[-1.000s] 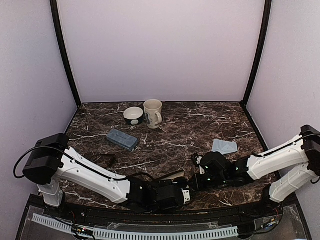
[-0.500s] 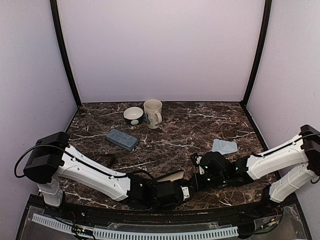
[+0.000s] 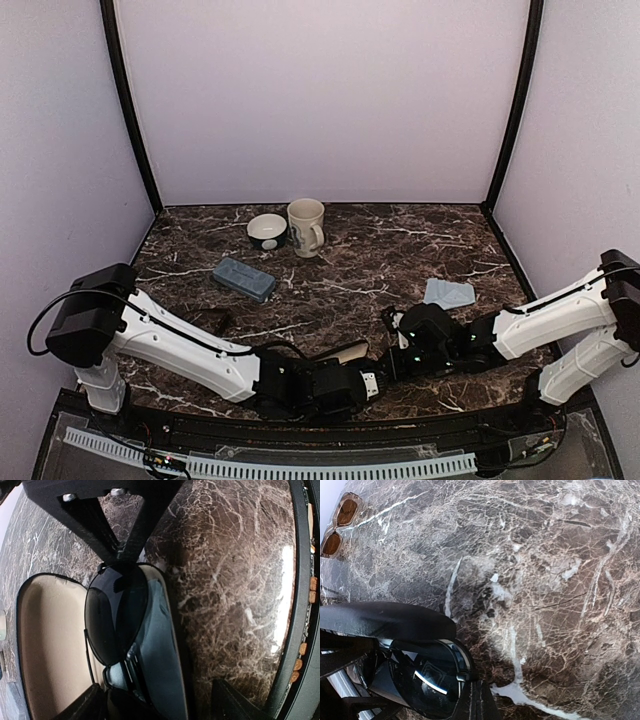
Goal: Organize the sunglasses
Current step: Adjust the sunglasses in the sunglasses case, then close the case with sunglasses at the center of the board.
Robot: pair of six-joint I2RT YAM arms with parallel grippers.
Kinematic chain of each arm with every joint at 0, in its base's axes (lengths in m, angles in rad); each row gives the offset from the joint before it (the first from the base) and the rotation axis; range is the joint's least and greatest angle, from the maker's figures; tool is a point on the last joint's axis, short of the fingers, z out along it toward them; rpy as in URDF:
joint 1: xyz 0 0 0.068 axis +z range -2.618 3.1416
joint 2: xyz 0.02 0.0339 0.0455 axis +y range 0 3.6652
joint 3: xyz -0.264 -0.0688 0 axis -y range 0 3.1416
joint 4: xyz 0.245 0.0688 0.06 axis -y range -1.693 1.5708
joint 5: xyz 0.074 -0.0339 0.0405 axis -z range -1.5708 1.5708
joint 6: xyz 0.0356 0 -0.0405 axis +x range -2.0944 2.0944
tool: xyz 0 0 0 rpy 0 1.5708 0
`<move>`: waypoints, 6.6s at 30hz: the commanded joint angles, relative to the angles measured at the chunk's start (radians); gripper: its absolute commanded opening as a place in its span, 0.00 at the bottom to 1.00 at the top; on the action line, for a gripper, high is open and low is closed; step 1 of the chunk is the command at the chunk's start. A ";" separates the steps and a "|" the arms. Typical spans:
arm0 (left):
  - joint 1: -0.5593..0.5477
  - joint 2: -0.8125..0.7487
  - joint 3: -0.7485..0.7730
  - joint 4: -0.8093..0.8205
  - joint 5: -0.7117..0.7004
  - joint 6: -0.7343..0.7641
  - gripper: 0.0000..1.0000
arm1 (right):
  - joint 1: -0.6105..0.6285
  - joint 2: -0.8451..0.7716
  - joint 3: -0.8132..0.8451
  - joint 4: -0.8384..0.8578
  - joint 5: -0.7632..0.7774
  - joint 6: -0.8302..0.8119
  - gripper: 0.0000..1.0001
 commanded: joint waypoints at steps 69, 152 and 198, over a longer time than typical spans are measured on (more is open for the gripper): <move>0.367 -0.261 -0.091 -0.084 0.716 -0.270 0.33 | 0.037 -0.041 0.040 -0.067 0.055 -0.017 0.01; 0.281 -0.224 -0.036 -0.123 0.574 -0.256 0.33 | -0.012 -0.021 -0.085 0.148 -0.056 0.099 0.14; 0.169 -0.102 0.013 -0.122 0.585 -0.235 0.34 | -0.001 0.024 -0.069 0.167 -0.027 0.130 0.00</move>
